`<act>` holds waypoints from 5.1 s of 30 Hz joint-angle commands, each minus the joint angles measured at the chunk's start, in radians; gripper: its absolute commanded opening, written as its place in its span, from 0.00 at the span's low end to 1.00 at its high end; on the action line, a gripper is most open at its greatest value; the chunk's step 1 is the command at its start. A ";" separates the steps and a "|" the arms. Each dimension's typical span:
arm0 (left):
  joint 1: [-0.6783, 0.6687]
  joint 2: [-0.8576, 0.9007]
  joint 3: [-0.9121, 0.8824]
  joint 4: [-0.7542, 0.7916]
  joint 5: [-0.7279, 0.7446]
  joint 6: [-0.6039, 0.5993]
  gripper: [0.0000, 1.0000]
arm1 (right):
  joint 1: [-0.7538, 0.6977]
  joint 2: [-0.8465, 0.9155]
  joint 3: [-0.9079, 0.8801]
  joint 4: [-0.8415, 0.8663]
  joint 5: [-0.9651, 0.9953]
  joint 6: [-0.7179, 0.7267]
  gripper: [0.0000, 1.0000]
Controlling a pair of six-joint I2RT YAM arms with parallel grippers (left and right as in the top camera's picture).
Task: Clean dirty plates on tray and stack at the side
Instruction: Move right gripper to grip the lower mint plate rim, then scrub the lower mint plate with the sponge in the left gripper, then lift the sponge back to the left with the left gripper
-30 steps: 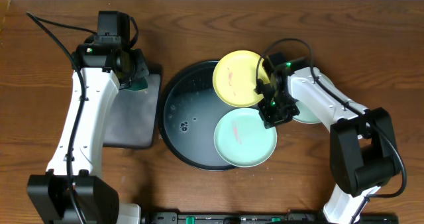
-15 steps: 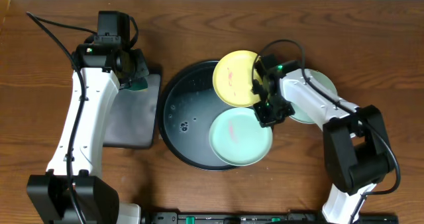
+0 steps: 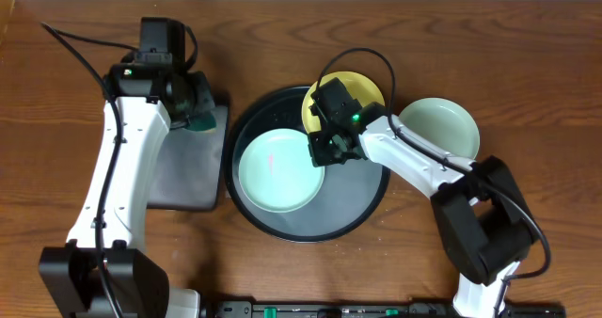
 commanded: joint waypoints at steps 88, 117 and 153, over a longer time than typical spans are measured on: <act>-0.300 0.305 -0.206 0.074 0.464 0.197 0.08 | -0.009 0.075 0.002 0.011 -0.038 0.093 0.01; -0.301 0.305 -0.206 0.084 0.458 0.134 0.08 | -0.009 0.075 0.002 0.012 -0.037 0.093 0.01; -0.204 0.225 0.122 -0.215 -0.191 -0.133 0.08 | -0.008 0.048 0.007 0.004 -0.086 0.010 0.01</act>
